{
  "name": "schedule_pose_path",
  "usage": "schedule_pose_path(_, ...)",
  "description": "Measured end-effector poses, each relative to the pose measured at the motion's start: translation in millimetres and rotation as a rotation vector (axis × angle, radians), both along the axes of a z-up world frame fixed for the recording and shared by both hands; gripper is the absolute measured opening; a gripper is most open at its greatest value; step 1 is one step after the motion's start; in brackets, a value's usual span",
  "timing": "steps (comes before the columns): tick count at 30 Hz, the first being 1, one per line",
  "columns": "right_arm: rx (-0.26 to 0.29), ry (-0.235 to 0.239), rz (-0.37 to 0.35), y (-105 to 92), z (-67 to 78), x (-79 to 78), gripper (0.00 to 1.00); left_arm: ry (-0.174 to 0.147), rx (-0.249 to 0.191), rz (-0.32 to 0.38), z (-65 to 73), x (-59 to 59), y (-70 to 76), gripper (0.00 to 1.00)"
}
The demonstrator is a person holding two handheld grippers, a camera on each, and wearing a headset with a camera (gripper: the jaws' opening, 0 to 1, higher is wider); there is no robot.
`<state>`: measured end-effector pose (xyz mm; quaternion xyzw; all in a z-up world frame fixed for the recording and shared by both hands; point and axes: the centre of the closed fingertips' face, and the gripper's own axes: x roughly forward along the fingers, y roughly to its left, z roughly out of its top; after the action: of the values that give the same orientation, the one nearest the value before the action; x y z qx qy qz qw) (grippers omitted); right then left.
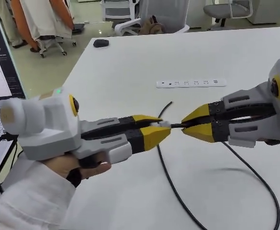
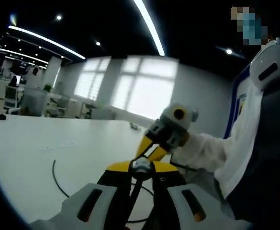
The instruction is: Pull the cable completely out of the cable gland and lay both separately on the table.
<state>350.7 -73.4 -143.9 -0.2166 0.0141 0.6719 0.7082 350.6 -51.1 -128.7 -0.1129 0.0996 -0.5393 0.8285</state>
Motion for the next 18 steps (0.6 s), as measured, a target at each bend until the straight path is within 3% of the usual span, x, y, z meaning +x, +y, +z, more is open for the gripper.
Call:
schedule_pose_path(5,-0.002,0.008,-0.027,-11.9,0.8,4.8,0.04,0.0,-0.015,0.022,1.9,2.7,7.5,0.17)
schedule_pose_path(14,-0.002,0.011,-0.048,-16.2,1.6,10.6,0.04,0.021,-0.054,0.055,2.9,4.8,19.7,0.17)
schedule_pose_path(18,0.0,0.011,-0.051,-14.0,1.9,11.5,0.04,0.013,-0.048,0.058,5.8,5.6,21.5,0.17)
